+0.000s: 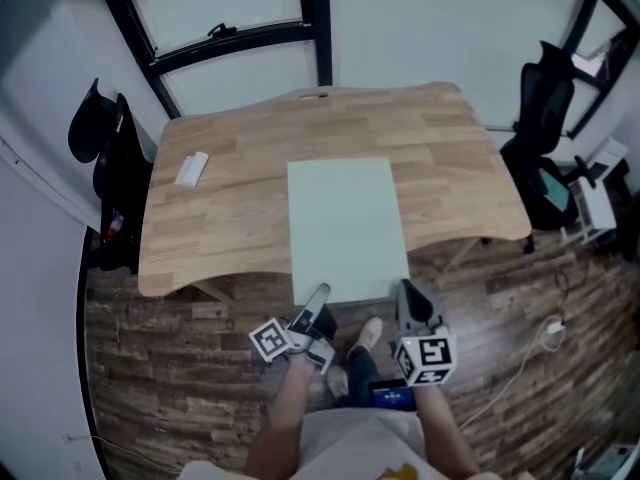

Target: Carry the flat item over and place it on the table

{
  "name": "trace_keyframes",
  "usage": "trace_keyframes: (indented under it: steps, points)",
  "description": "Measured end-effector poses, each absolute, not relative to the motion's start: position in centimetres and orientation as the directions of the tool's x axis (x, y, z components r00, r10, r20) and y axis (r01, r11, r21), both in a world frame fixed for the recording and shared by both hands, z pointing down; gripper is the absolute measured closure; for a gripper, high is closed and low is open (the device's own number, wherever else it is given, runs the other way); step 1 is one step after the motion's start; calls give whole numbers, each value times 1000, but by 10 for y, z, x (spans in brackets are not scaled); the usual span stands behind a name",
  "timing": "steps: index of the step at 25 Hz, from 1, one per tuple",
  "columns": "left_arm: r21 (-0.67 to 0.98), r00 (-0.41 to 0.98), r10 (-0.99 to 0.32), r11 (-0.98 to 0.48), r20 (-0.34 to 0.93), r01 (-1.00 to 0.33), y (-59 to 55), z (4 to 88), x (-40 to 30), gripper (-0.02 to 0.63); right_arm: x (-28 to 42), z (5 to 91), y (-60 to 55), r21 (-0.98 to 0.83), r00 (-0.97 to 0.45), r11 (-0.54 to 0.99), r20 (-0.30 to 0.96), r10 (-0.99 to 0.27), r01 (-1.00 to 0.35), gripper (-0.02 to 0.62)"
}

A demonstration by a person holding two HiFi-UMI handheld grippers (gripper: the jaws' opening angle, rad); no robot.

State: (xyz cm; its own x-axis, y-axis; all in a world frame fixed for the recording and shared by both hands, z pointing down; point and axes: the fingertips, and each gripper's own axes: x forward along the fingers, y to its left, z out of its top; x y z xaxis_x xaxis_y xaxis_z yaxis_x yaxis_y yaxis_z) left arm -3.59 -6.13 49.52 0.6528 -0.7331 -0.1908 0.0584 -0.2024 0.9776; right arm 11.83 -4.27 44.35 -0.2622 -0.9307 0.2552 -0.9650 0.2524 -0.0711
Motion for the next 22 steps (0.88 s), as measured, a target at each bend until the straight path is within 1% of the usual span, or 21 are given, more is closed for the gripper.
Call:
trace_keyframes:
  steps: [22]
  points:
    - [989, 645, -750, -125, -143, 75, -62, 535, -42, 314, 101, 482, -54, -79, -292, 283, 336, -895, -956, 598]
